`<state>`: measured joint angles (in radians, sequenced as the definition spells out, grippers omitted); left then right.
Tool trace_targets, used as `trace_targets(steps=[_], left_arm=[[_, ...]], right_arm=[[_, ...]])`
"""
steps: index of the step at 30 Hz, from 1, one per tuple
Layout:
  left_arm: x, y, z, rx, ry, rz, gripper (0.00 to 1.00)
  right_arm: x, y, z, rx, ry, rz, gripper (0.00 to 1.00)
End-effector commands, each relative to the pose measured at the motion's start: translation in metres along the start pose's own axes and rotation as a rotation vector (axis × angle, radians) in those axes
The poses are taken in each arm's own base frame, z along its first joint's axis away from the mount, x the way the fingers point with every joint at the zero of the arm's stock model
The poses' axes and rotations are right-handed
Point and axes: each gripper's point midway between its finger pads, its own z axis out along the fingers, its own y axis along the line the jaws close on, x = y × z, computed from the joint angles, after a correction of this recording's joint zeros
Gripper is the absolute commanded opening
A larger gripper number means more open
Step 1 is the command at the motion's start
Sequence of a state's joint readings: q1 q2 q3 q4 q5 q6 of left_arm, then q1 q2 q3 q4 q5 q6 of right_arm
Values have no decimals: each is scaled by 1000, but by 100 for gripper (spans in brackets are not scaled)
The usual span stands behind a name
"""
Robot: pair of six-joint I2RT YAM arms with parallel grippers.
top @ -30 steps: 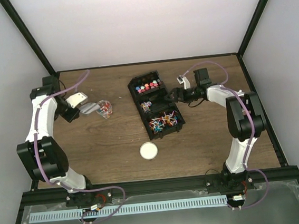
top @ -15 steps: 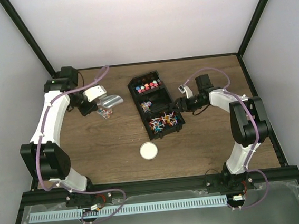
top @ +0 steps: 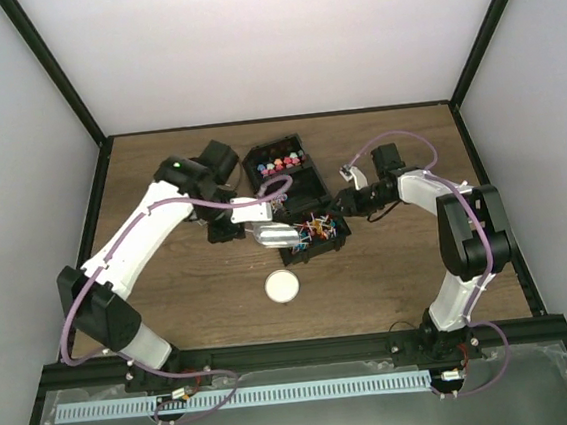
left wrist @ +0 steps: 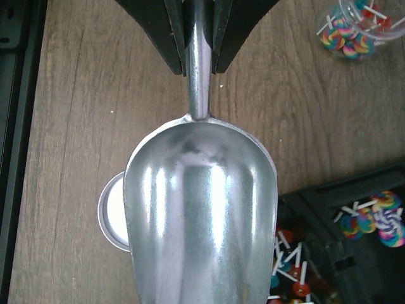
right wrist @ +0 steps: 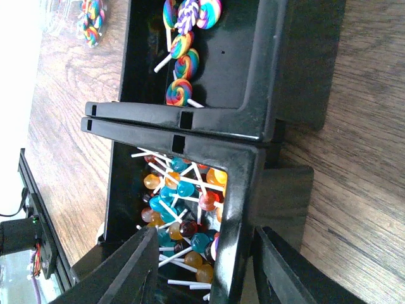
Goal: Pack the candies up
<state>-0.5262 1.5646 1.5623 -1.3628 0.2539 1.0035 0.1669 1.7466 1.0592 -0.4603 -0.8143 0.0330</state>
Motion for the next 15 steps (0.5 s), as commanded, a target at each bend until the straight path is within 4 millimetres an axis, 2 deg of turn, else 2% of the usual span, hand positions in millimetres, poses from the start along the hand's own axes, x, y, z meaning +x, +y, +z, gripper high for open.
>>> trace_targets(steps=[1,6,10,15], left_arm=[[-10,-2,15,-5,115,60,4],[-20,13,36,-59,235,86,4],[-28,22,43,-82,292,106,4],[-23,27,54,-104,399,146,4]], right_arm=[[7,7,-4,-11,20,-13,43],[9,10,-3,-35,27,-11,36],[6,16,-3,-67,20,-17,32],[4,18,-3,-82,14,-15,29]])
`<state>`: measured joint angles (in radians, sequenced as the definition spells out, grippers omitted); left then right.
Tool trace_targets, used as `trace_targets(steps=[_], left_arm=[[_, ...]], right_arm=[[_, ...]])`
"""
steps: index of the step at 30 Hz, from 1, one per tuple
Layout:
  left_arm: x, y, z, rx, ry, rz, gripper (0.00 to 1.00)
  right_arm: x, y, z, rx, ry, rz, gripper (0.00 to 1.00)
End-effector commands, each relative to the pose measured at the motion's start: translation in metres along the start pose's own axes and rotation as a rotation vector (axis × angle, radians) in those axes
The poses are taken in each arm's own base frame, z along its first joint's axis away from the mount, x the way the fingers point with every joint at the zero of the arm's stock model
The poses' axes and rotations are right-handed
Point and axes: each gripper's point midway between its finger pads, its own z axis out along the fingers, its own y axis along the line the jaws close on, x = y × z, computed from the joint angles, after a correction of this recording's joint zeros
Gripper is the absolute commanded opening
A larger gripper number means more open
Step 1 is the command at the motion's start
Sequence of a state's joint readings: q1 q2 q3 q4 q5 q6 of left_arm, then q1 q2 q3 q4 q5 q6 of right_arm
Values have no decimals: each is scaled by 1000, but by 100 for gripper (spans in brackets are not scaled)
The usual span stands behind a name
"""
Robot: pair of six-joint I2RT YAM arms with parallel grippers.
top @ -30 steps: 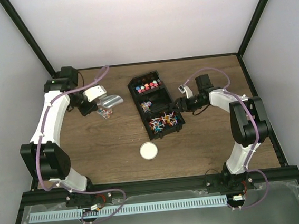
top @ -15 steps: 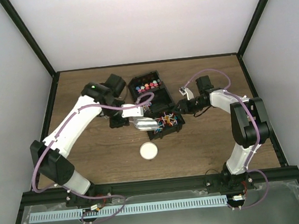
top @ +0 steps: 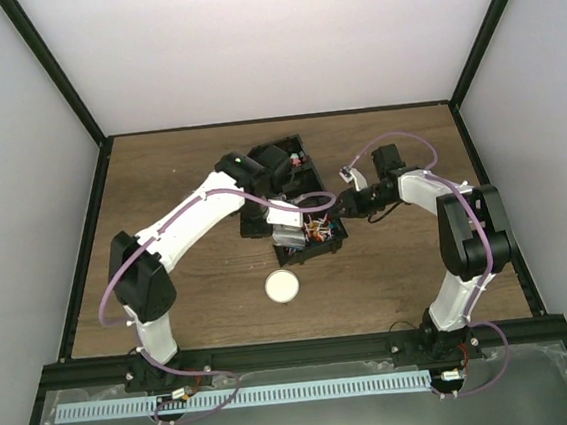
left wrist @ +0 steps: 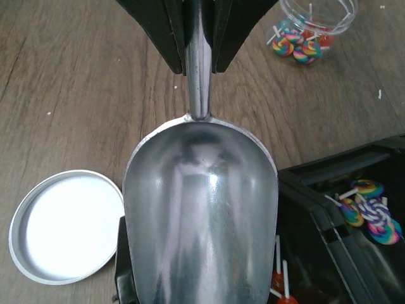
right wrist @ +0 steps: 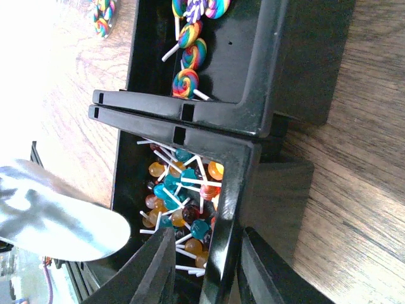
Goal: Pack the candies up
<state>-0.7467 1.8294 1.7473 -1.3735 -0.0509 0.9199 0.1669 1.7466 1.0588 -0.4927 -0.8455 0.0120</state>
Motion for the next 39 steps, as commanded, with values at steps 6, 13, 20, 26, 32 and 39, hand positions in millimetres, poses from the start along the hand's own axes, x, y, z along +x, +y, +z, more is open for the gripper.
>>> trace_targets(steps=[6,13,20,26,32,39], left_arm=[[21,2,19,-31,199,28,4],[20,2,42,-25,297,71,4],[4,1,55,-30,295,131,4],[-26,-7,64,36,136,107,4],[-49,-7,82,92,-42,17,4],[-57,1,105,136,-178,-214,4]], right_arm=[[-4,12,-2,-50,-16,-13,21],[-2,10,0,-51,-17,7,1],[-5,6,-1,-23,-39,40,1],[-7,1,-1,4,-56,54,1],[-8,-1,0,9,-61,68,1],[-7,0,1,10,-63,69,1]])
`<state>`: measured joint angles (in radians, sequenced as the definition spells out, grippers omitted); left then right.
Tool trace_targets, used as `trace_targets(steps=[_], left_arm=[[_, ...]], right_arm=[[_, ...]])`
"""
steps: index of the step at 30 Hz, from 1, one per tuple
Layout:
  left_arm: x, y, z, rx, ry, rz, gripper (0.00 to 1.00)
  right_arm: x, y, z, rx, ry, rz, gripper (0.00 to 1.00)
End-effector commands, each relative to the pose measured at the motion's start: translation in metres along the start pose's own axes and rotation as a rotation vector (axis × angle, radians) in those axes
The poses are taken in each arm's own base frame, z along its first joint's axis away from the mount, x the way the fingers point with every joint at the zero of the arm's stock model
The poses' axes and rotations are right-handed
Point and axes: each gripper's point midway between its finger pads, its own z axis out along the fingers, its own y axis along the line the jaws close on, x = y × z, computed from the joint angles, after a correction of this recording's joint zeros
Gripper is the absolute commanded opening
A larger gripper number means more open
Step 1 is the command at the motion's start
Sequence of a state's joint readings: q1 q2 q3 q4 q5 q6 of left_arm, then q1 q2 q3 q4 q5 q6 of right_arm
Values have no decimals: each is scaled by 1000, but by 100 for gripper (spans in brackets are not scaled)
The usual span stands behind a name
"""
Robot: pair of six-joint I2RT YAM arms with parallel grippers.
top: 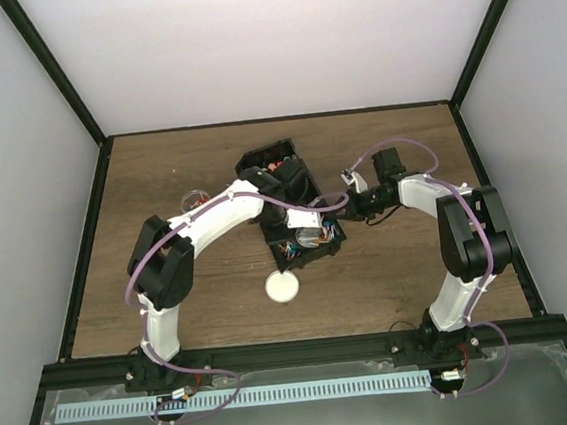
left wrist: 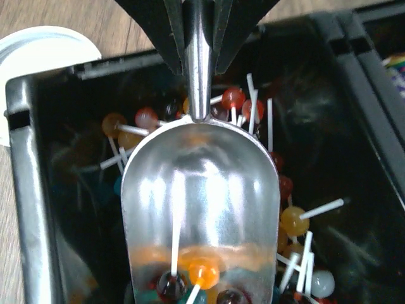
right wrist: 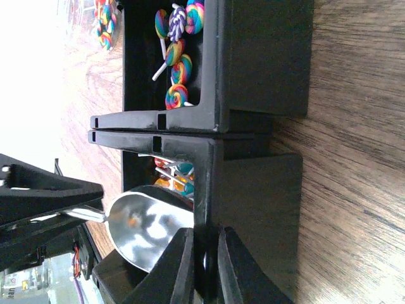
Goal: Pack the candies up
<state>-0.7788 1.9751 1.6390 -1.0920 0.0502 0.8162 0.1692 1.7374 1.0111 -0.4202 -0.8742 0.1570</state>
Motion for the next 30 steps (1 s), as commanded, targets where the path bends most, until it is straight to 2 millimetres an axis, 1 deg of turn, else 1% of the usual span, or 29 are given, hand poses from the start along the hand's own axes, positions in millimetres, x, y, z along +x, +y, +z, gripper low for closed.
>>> trace_targets(steps=[1,4,6,10,13,15,17,21,24,26,28,30], left_arm=[[-4,-2,30,99,-113,-201,4],[4,3,36,108,-190,-294,4],[5,6,34,95,-248,-306,4],[5,1,30,77,-320,-288,4],[13,-7,30,81,-318,-284,4],[19,-7,28,70,-322,-302,4],[24,-4,28,56,-327,-321,4],[22,4,32,41,-334,-350,4],[32,6,34,23,-301,-378,4],[27,5,39,18,-308,-371,4],[16,11,44,11,-292,-364,4],[19,9,48,27,-264,-371,4]], right_arm=[[-9,-1,-2,36,-45,-49,1],[-8,0,-1,33,-42,-47,1],[-9,0,-1,32,-40,-49,1],[-9,0,-1,32,-36,-59,1],[-10,1,-1,32,-34,-71,1],[-11,1,-2,34,-34,-77,1],[-11,3,-2,33,-35,-84,1],[-13,3,-2,27,-34,-87,1],[-16,5,-4,36,-38,-105,1],[-16,5,-4,37,-39,-109,1],[-16,4,-3,30,-33,-103,1],[-16,4,-2,27,-30,-100,1]])
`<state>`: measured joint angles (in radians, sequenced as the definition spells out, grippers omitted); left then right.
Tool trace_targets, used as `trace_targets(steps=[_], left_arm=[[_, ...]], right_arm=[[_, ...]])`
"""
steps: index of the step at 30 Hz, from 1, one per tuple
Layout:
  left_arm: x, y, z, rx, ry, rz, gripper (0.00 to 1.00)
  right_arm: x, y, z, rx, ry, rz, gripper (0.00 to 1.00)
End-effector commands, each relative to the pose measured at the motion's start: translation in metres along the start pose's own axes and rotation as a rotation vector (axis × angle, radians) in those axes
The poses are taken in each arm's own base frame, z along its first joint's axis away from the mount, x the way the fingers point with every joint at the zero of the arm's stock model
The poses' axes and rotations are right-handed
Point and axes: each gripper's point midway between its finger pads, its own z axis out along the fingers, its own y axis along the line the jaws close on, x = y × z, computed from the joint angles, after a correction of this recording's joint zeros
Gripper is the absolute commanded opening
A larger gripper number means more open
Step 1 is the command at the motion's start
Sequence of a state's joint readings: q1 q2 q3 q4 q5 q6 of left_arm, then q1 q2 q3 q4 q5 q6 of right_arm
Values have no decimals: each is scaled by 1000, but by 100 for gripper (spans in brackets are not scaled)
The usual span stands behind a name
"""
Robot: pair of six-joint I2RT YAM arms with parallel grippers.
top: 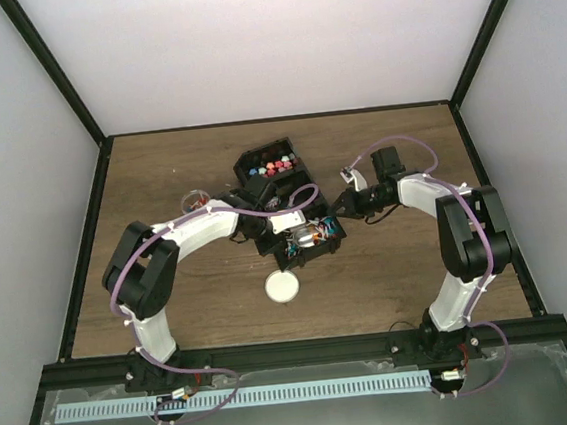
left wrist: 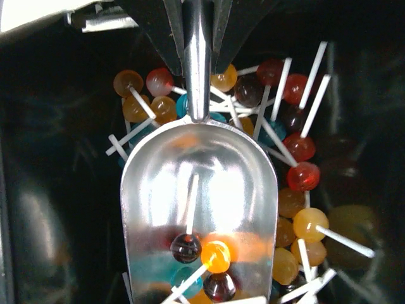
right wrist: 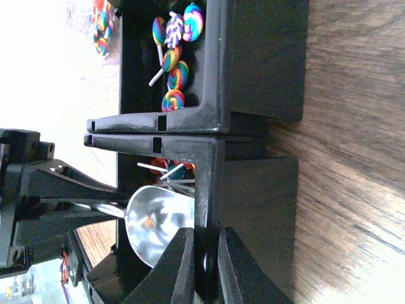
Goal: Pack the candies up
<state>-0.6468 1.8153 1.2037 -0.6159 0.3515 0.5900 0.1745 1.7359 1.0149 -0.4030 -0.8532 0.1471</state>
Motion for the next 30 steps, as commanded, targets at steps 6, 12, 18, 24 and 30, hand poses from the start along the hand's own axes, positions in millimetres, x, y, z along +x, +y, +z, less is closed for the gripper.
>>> trace_targets(steps=[6,12,18,24,30], left_arm=[[29,-2,-1,-84,23,25,4],[8,15,9,-84,3,-61,4],[3,8,8,-56,-53,-14,4],[19,1,-10,-49,-65,47,4],[19,1,-23,-37,-86,61,4]], right_arm=[[-12,7,-5,9,-20,-83,1],[-11,6,-4,7,-18,-77,1],[-11,6,-4,4,-18,-78,1],[-11,7,-3,-1,-17,-81,1],[-11,6,-2,-7,-14,-77,1]])
